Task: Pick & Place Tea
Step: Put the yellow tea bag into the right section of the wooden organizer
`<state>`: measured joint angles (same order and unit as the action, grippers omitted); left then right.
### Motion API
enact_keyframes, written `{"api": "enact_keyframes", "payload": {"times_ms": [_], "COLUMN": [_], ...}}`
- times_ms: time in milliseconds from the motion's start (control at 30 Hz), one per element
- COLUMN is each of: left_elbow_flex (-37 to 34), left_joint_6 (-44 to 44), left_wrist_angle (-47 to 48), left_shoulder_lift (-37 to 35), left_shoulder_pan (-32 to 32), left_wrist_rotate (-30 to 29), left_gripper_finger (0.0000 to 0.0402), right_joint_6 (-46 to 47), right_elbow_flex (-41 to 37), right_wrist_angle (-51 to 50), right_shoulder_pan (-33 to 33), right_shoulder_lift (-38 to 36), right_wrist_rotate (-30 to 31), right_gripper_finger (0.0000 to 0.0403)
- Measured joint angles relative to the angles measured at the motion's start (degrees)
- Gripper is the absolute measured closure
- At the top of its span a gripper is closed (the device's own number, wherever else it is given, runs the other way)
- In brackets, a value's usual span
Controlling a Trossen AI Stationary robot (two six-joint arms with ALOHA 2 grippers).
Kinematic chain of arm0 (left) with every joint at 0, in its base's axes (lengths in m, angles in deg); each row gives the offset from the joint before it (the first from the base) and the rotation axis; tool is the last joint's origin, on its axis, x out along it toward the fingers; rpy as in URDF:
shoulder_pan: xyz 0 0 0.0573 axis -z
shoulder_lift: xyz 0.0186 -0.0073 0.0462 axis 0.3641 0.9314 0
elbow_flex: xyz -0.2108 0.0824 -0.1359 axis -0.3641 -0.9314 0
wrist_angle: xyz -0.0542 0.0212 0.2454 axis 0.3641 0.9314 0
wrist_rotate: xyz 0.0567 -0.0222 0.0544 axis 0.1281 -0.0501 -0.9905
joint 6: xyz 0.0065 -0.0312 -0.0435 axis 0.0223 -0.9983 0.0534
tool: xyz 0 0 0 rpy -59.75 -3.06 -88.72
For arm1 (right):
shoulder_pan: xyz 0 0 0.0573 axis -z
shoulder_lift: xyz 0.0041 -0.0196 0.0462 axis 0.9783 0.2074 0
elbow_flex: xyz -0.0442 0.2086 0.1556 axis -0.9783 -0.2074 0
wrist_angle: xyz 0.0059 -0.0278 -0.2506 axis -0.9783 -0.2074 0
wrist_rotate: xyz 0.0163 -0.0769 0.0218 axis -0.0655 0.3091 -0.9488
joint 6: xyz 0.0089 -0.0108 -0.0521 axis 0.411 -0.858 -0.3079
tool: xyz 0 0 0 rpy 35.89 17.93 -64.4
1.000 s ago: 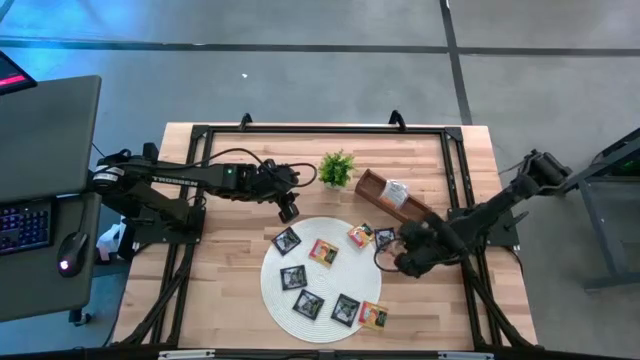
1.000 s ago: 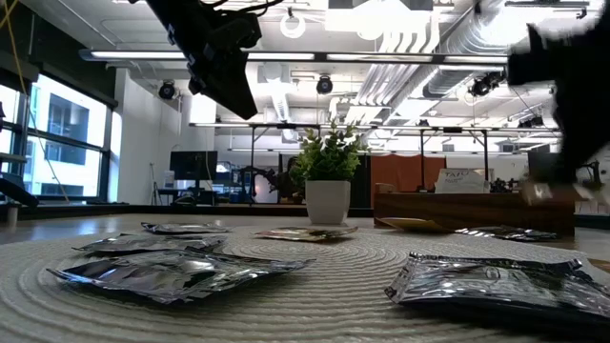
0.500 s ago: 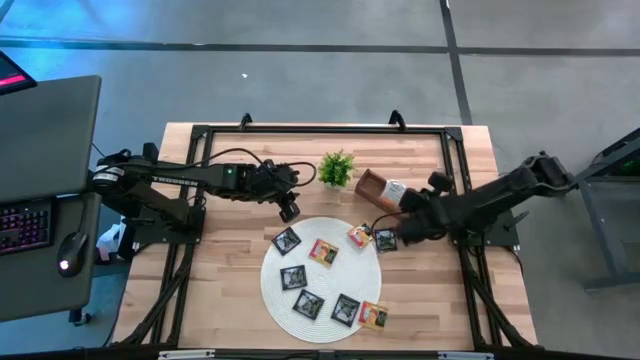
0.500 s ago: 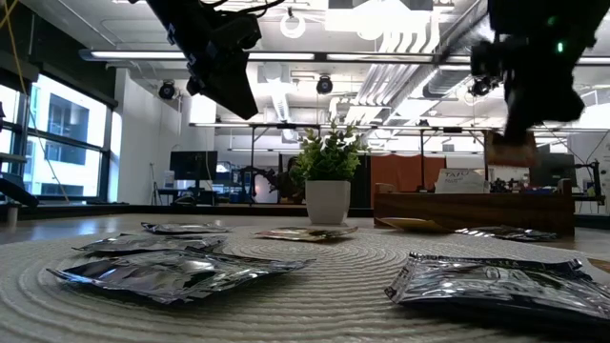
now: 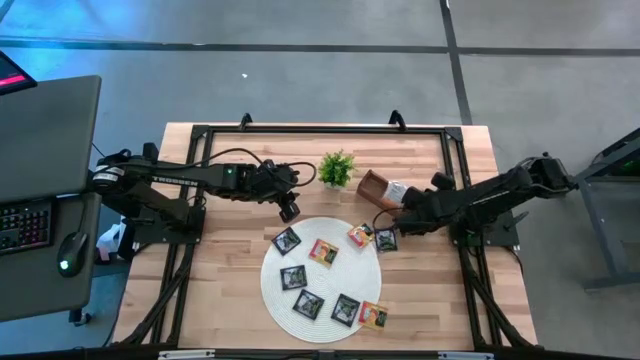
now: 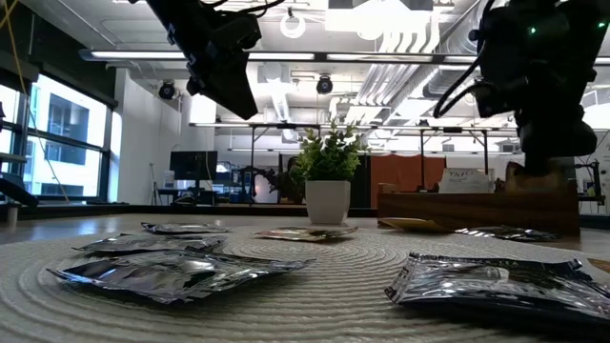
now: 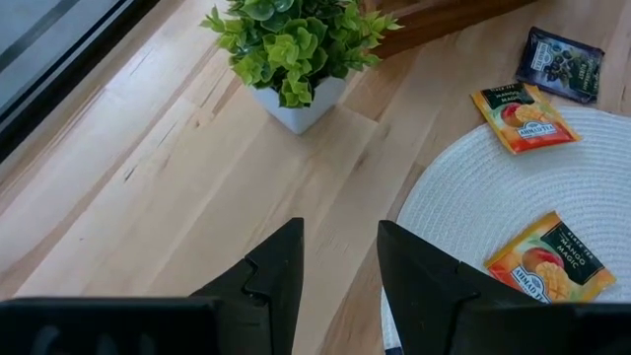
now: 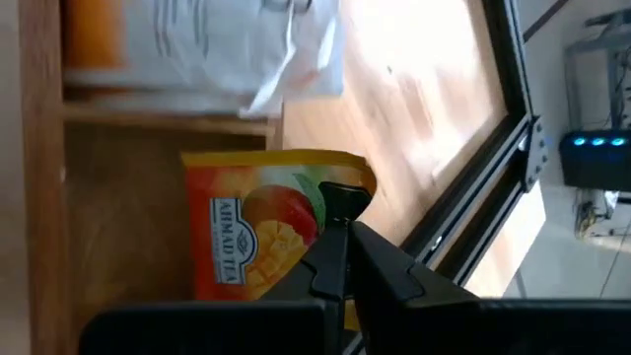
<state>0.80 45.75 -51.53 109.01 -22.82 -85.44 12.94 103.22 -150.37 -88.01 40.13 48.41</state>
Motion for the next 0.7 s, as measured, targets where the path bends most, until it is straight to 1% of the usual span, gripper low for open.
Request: {"api": "enact_keyframes", "payload": {"times_ms": [67,133,233,333,433,500,600,700], "left_elbow_flex": [0.00,0.00,0.00,0.00,0.00,0.00,0.00,0.08], "left_joint_6": [0.01,0.02,0.01,0.02,0.02,0.02,0.01,0.23], "left_wrist_angle": [0.00,-0.02,0.00,0.00,0.00,0.00,0.04,0.02], "left_shoulder_lift": [0.00,0.00,0.00,0.00,0.00,0.00,0.00,0.38], "left_shoulder_pan": [0.00,0.00,0.00,0.00,0.00,0.00,0.00,0.02], "left_wrist_rotate": [0.00,0.00,0.02,0.02,0.02,0.54,2.83,4.52], "left_gripper_finger": [0.0273,0.0273,0.0273,0.0273,0.0273,0.0273,0.0273,0.0273], "right_joint_6": [0.21,-0.24,-1.04,0.54,0.57,-0.28,0.43,0.85], "right_elbow_flex": [0.00,0.00,0.00,0.06,1.56,3.66,8.17,12.49], "right_wrist_angle": [0.45,1.27,1.21,1.12,0.79,0.42,0.89,4.89], "right_shoulder_pan": [-0.02,0.17,0.70,0.79,0.51,-0.04,-1.20,-2.93], "right_shoulder_lift": [0.00,0.00,0.00,0.00,0.00,0.00,-0.02,-0.08], "right_wrist_rotate": [1.45,1.62,-0.25,-0.58,-2.63,-4.15,-4.35,-3.90], "right_gripper_finger": [0.0385,0.0374,0.0347,0.0317,0.0292,0.0286,0.0286,0.0290]}}
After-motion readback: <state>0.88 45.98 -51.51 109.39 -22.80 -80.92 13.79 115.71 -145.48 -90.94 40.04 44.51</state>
